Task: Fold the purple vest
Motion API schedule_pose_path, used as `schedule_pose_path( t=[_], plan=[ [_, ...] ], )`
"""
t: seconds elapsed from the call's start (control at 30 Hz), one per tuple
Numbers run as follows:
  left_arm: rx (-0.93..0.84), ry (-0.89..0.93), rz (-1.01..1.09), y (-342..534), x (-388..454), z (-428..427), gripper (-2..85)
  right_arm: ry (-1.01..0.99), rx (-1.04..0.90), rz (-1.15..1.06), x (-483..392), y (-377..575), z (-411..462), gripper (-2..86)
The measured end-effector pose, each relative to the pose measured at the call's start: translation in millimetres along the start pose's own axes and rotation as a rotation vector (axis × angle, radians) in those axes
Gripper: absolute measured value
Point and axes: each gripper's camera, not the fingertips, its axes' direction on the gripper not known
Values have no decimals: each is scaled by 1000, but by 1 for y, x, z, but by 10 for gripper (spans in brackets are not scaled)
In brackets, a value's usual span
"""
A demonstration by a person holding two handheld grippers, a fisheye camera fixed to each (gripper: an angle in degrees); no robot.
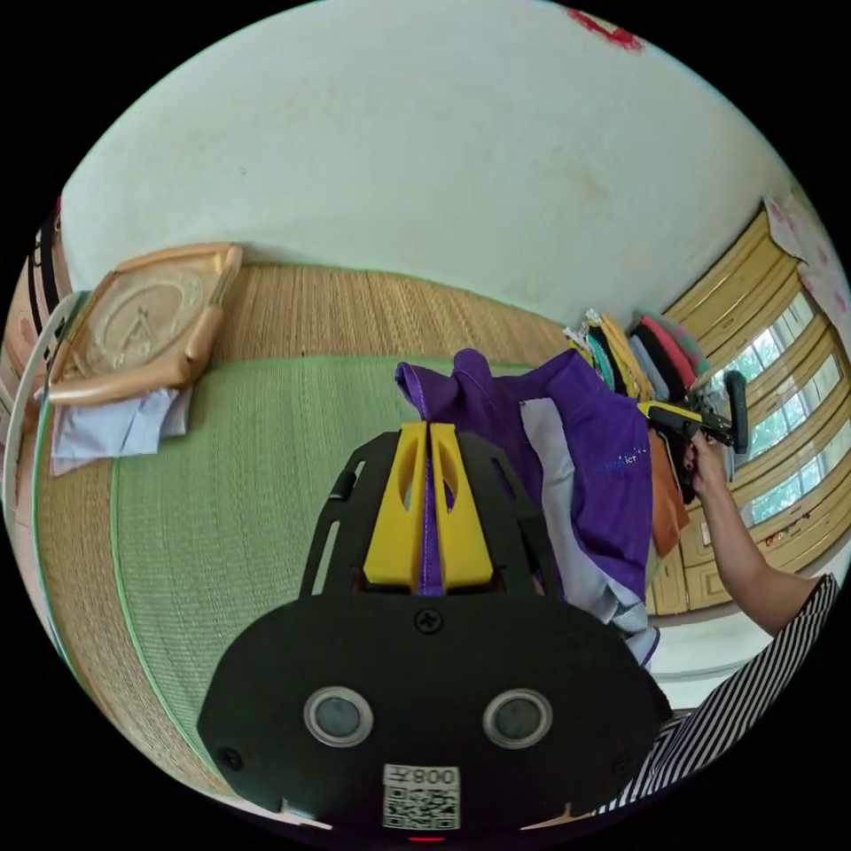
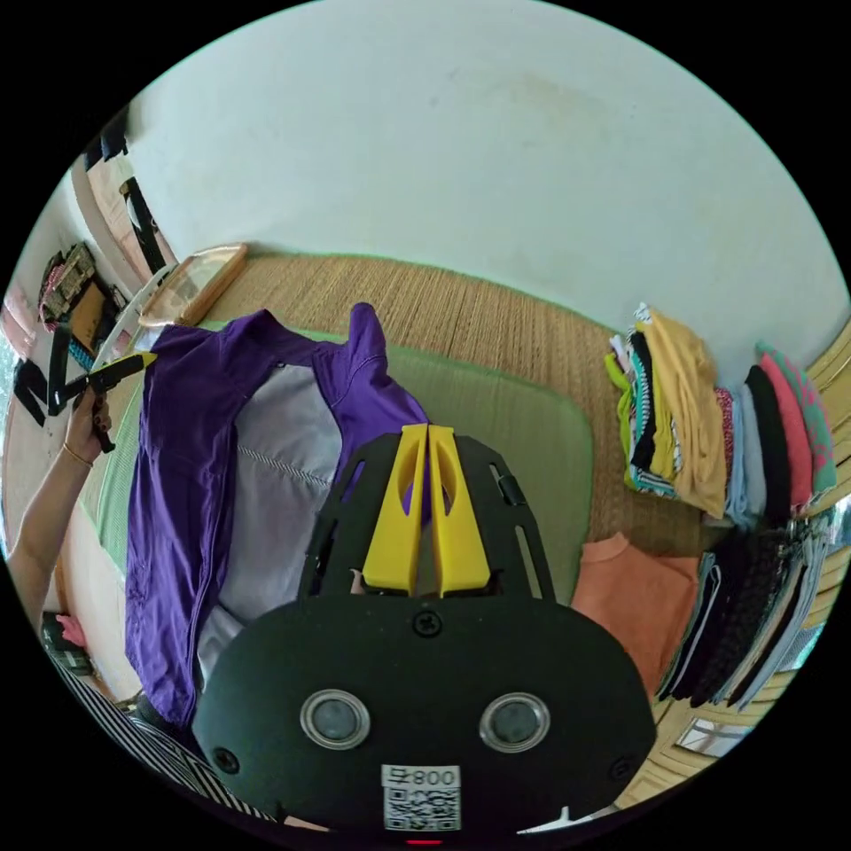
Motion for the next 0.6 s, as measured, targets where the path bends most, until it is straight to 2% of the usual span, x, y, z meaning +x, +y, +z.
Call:
schedule_pose_path(
  t=[0.13,0.2,0.27,0.33,0.47,0.6],
  plan=[
    [86,-36,-22,-35,5,-13,11,62,56,12,10,-54,-16,0],
    [66,-116,-31,-54,7,-6,20,1,54,54,24,-92,-7,5],
    [6,-174,-73,-60,2,8,32,-50,-18,88,38,-114,22,10],
    [-33,-143,-117,-54,-5,21,46,-27,-110,112,48,-116,60,20],
    [-69,74,-142,-6,-7,38,75,-72,-198,90,73,-51,109,52],
    [-254,268,-41,64,32,52,93,-145,-289,15,91,84,117,78]
  ],
)
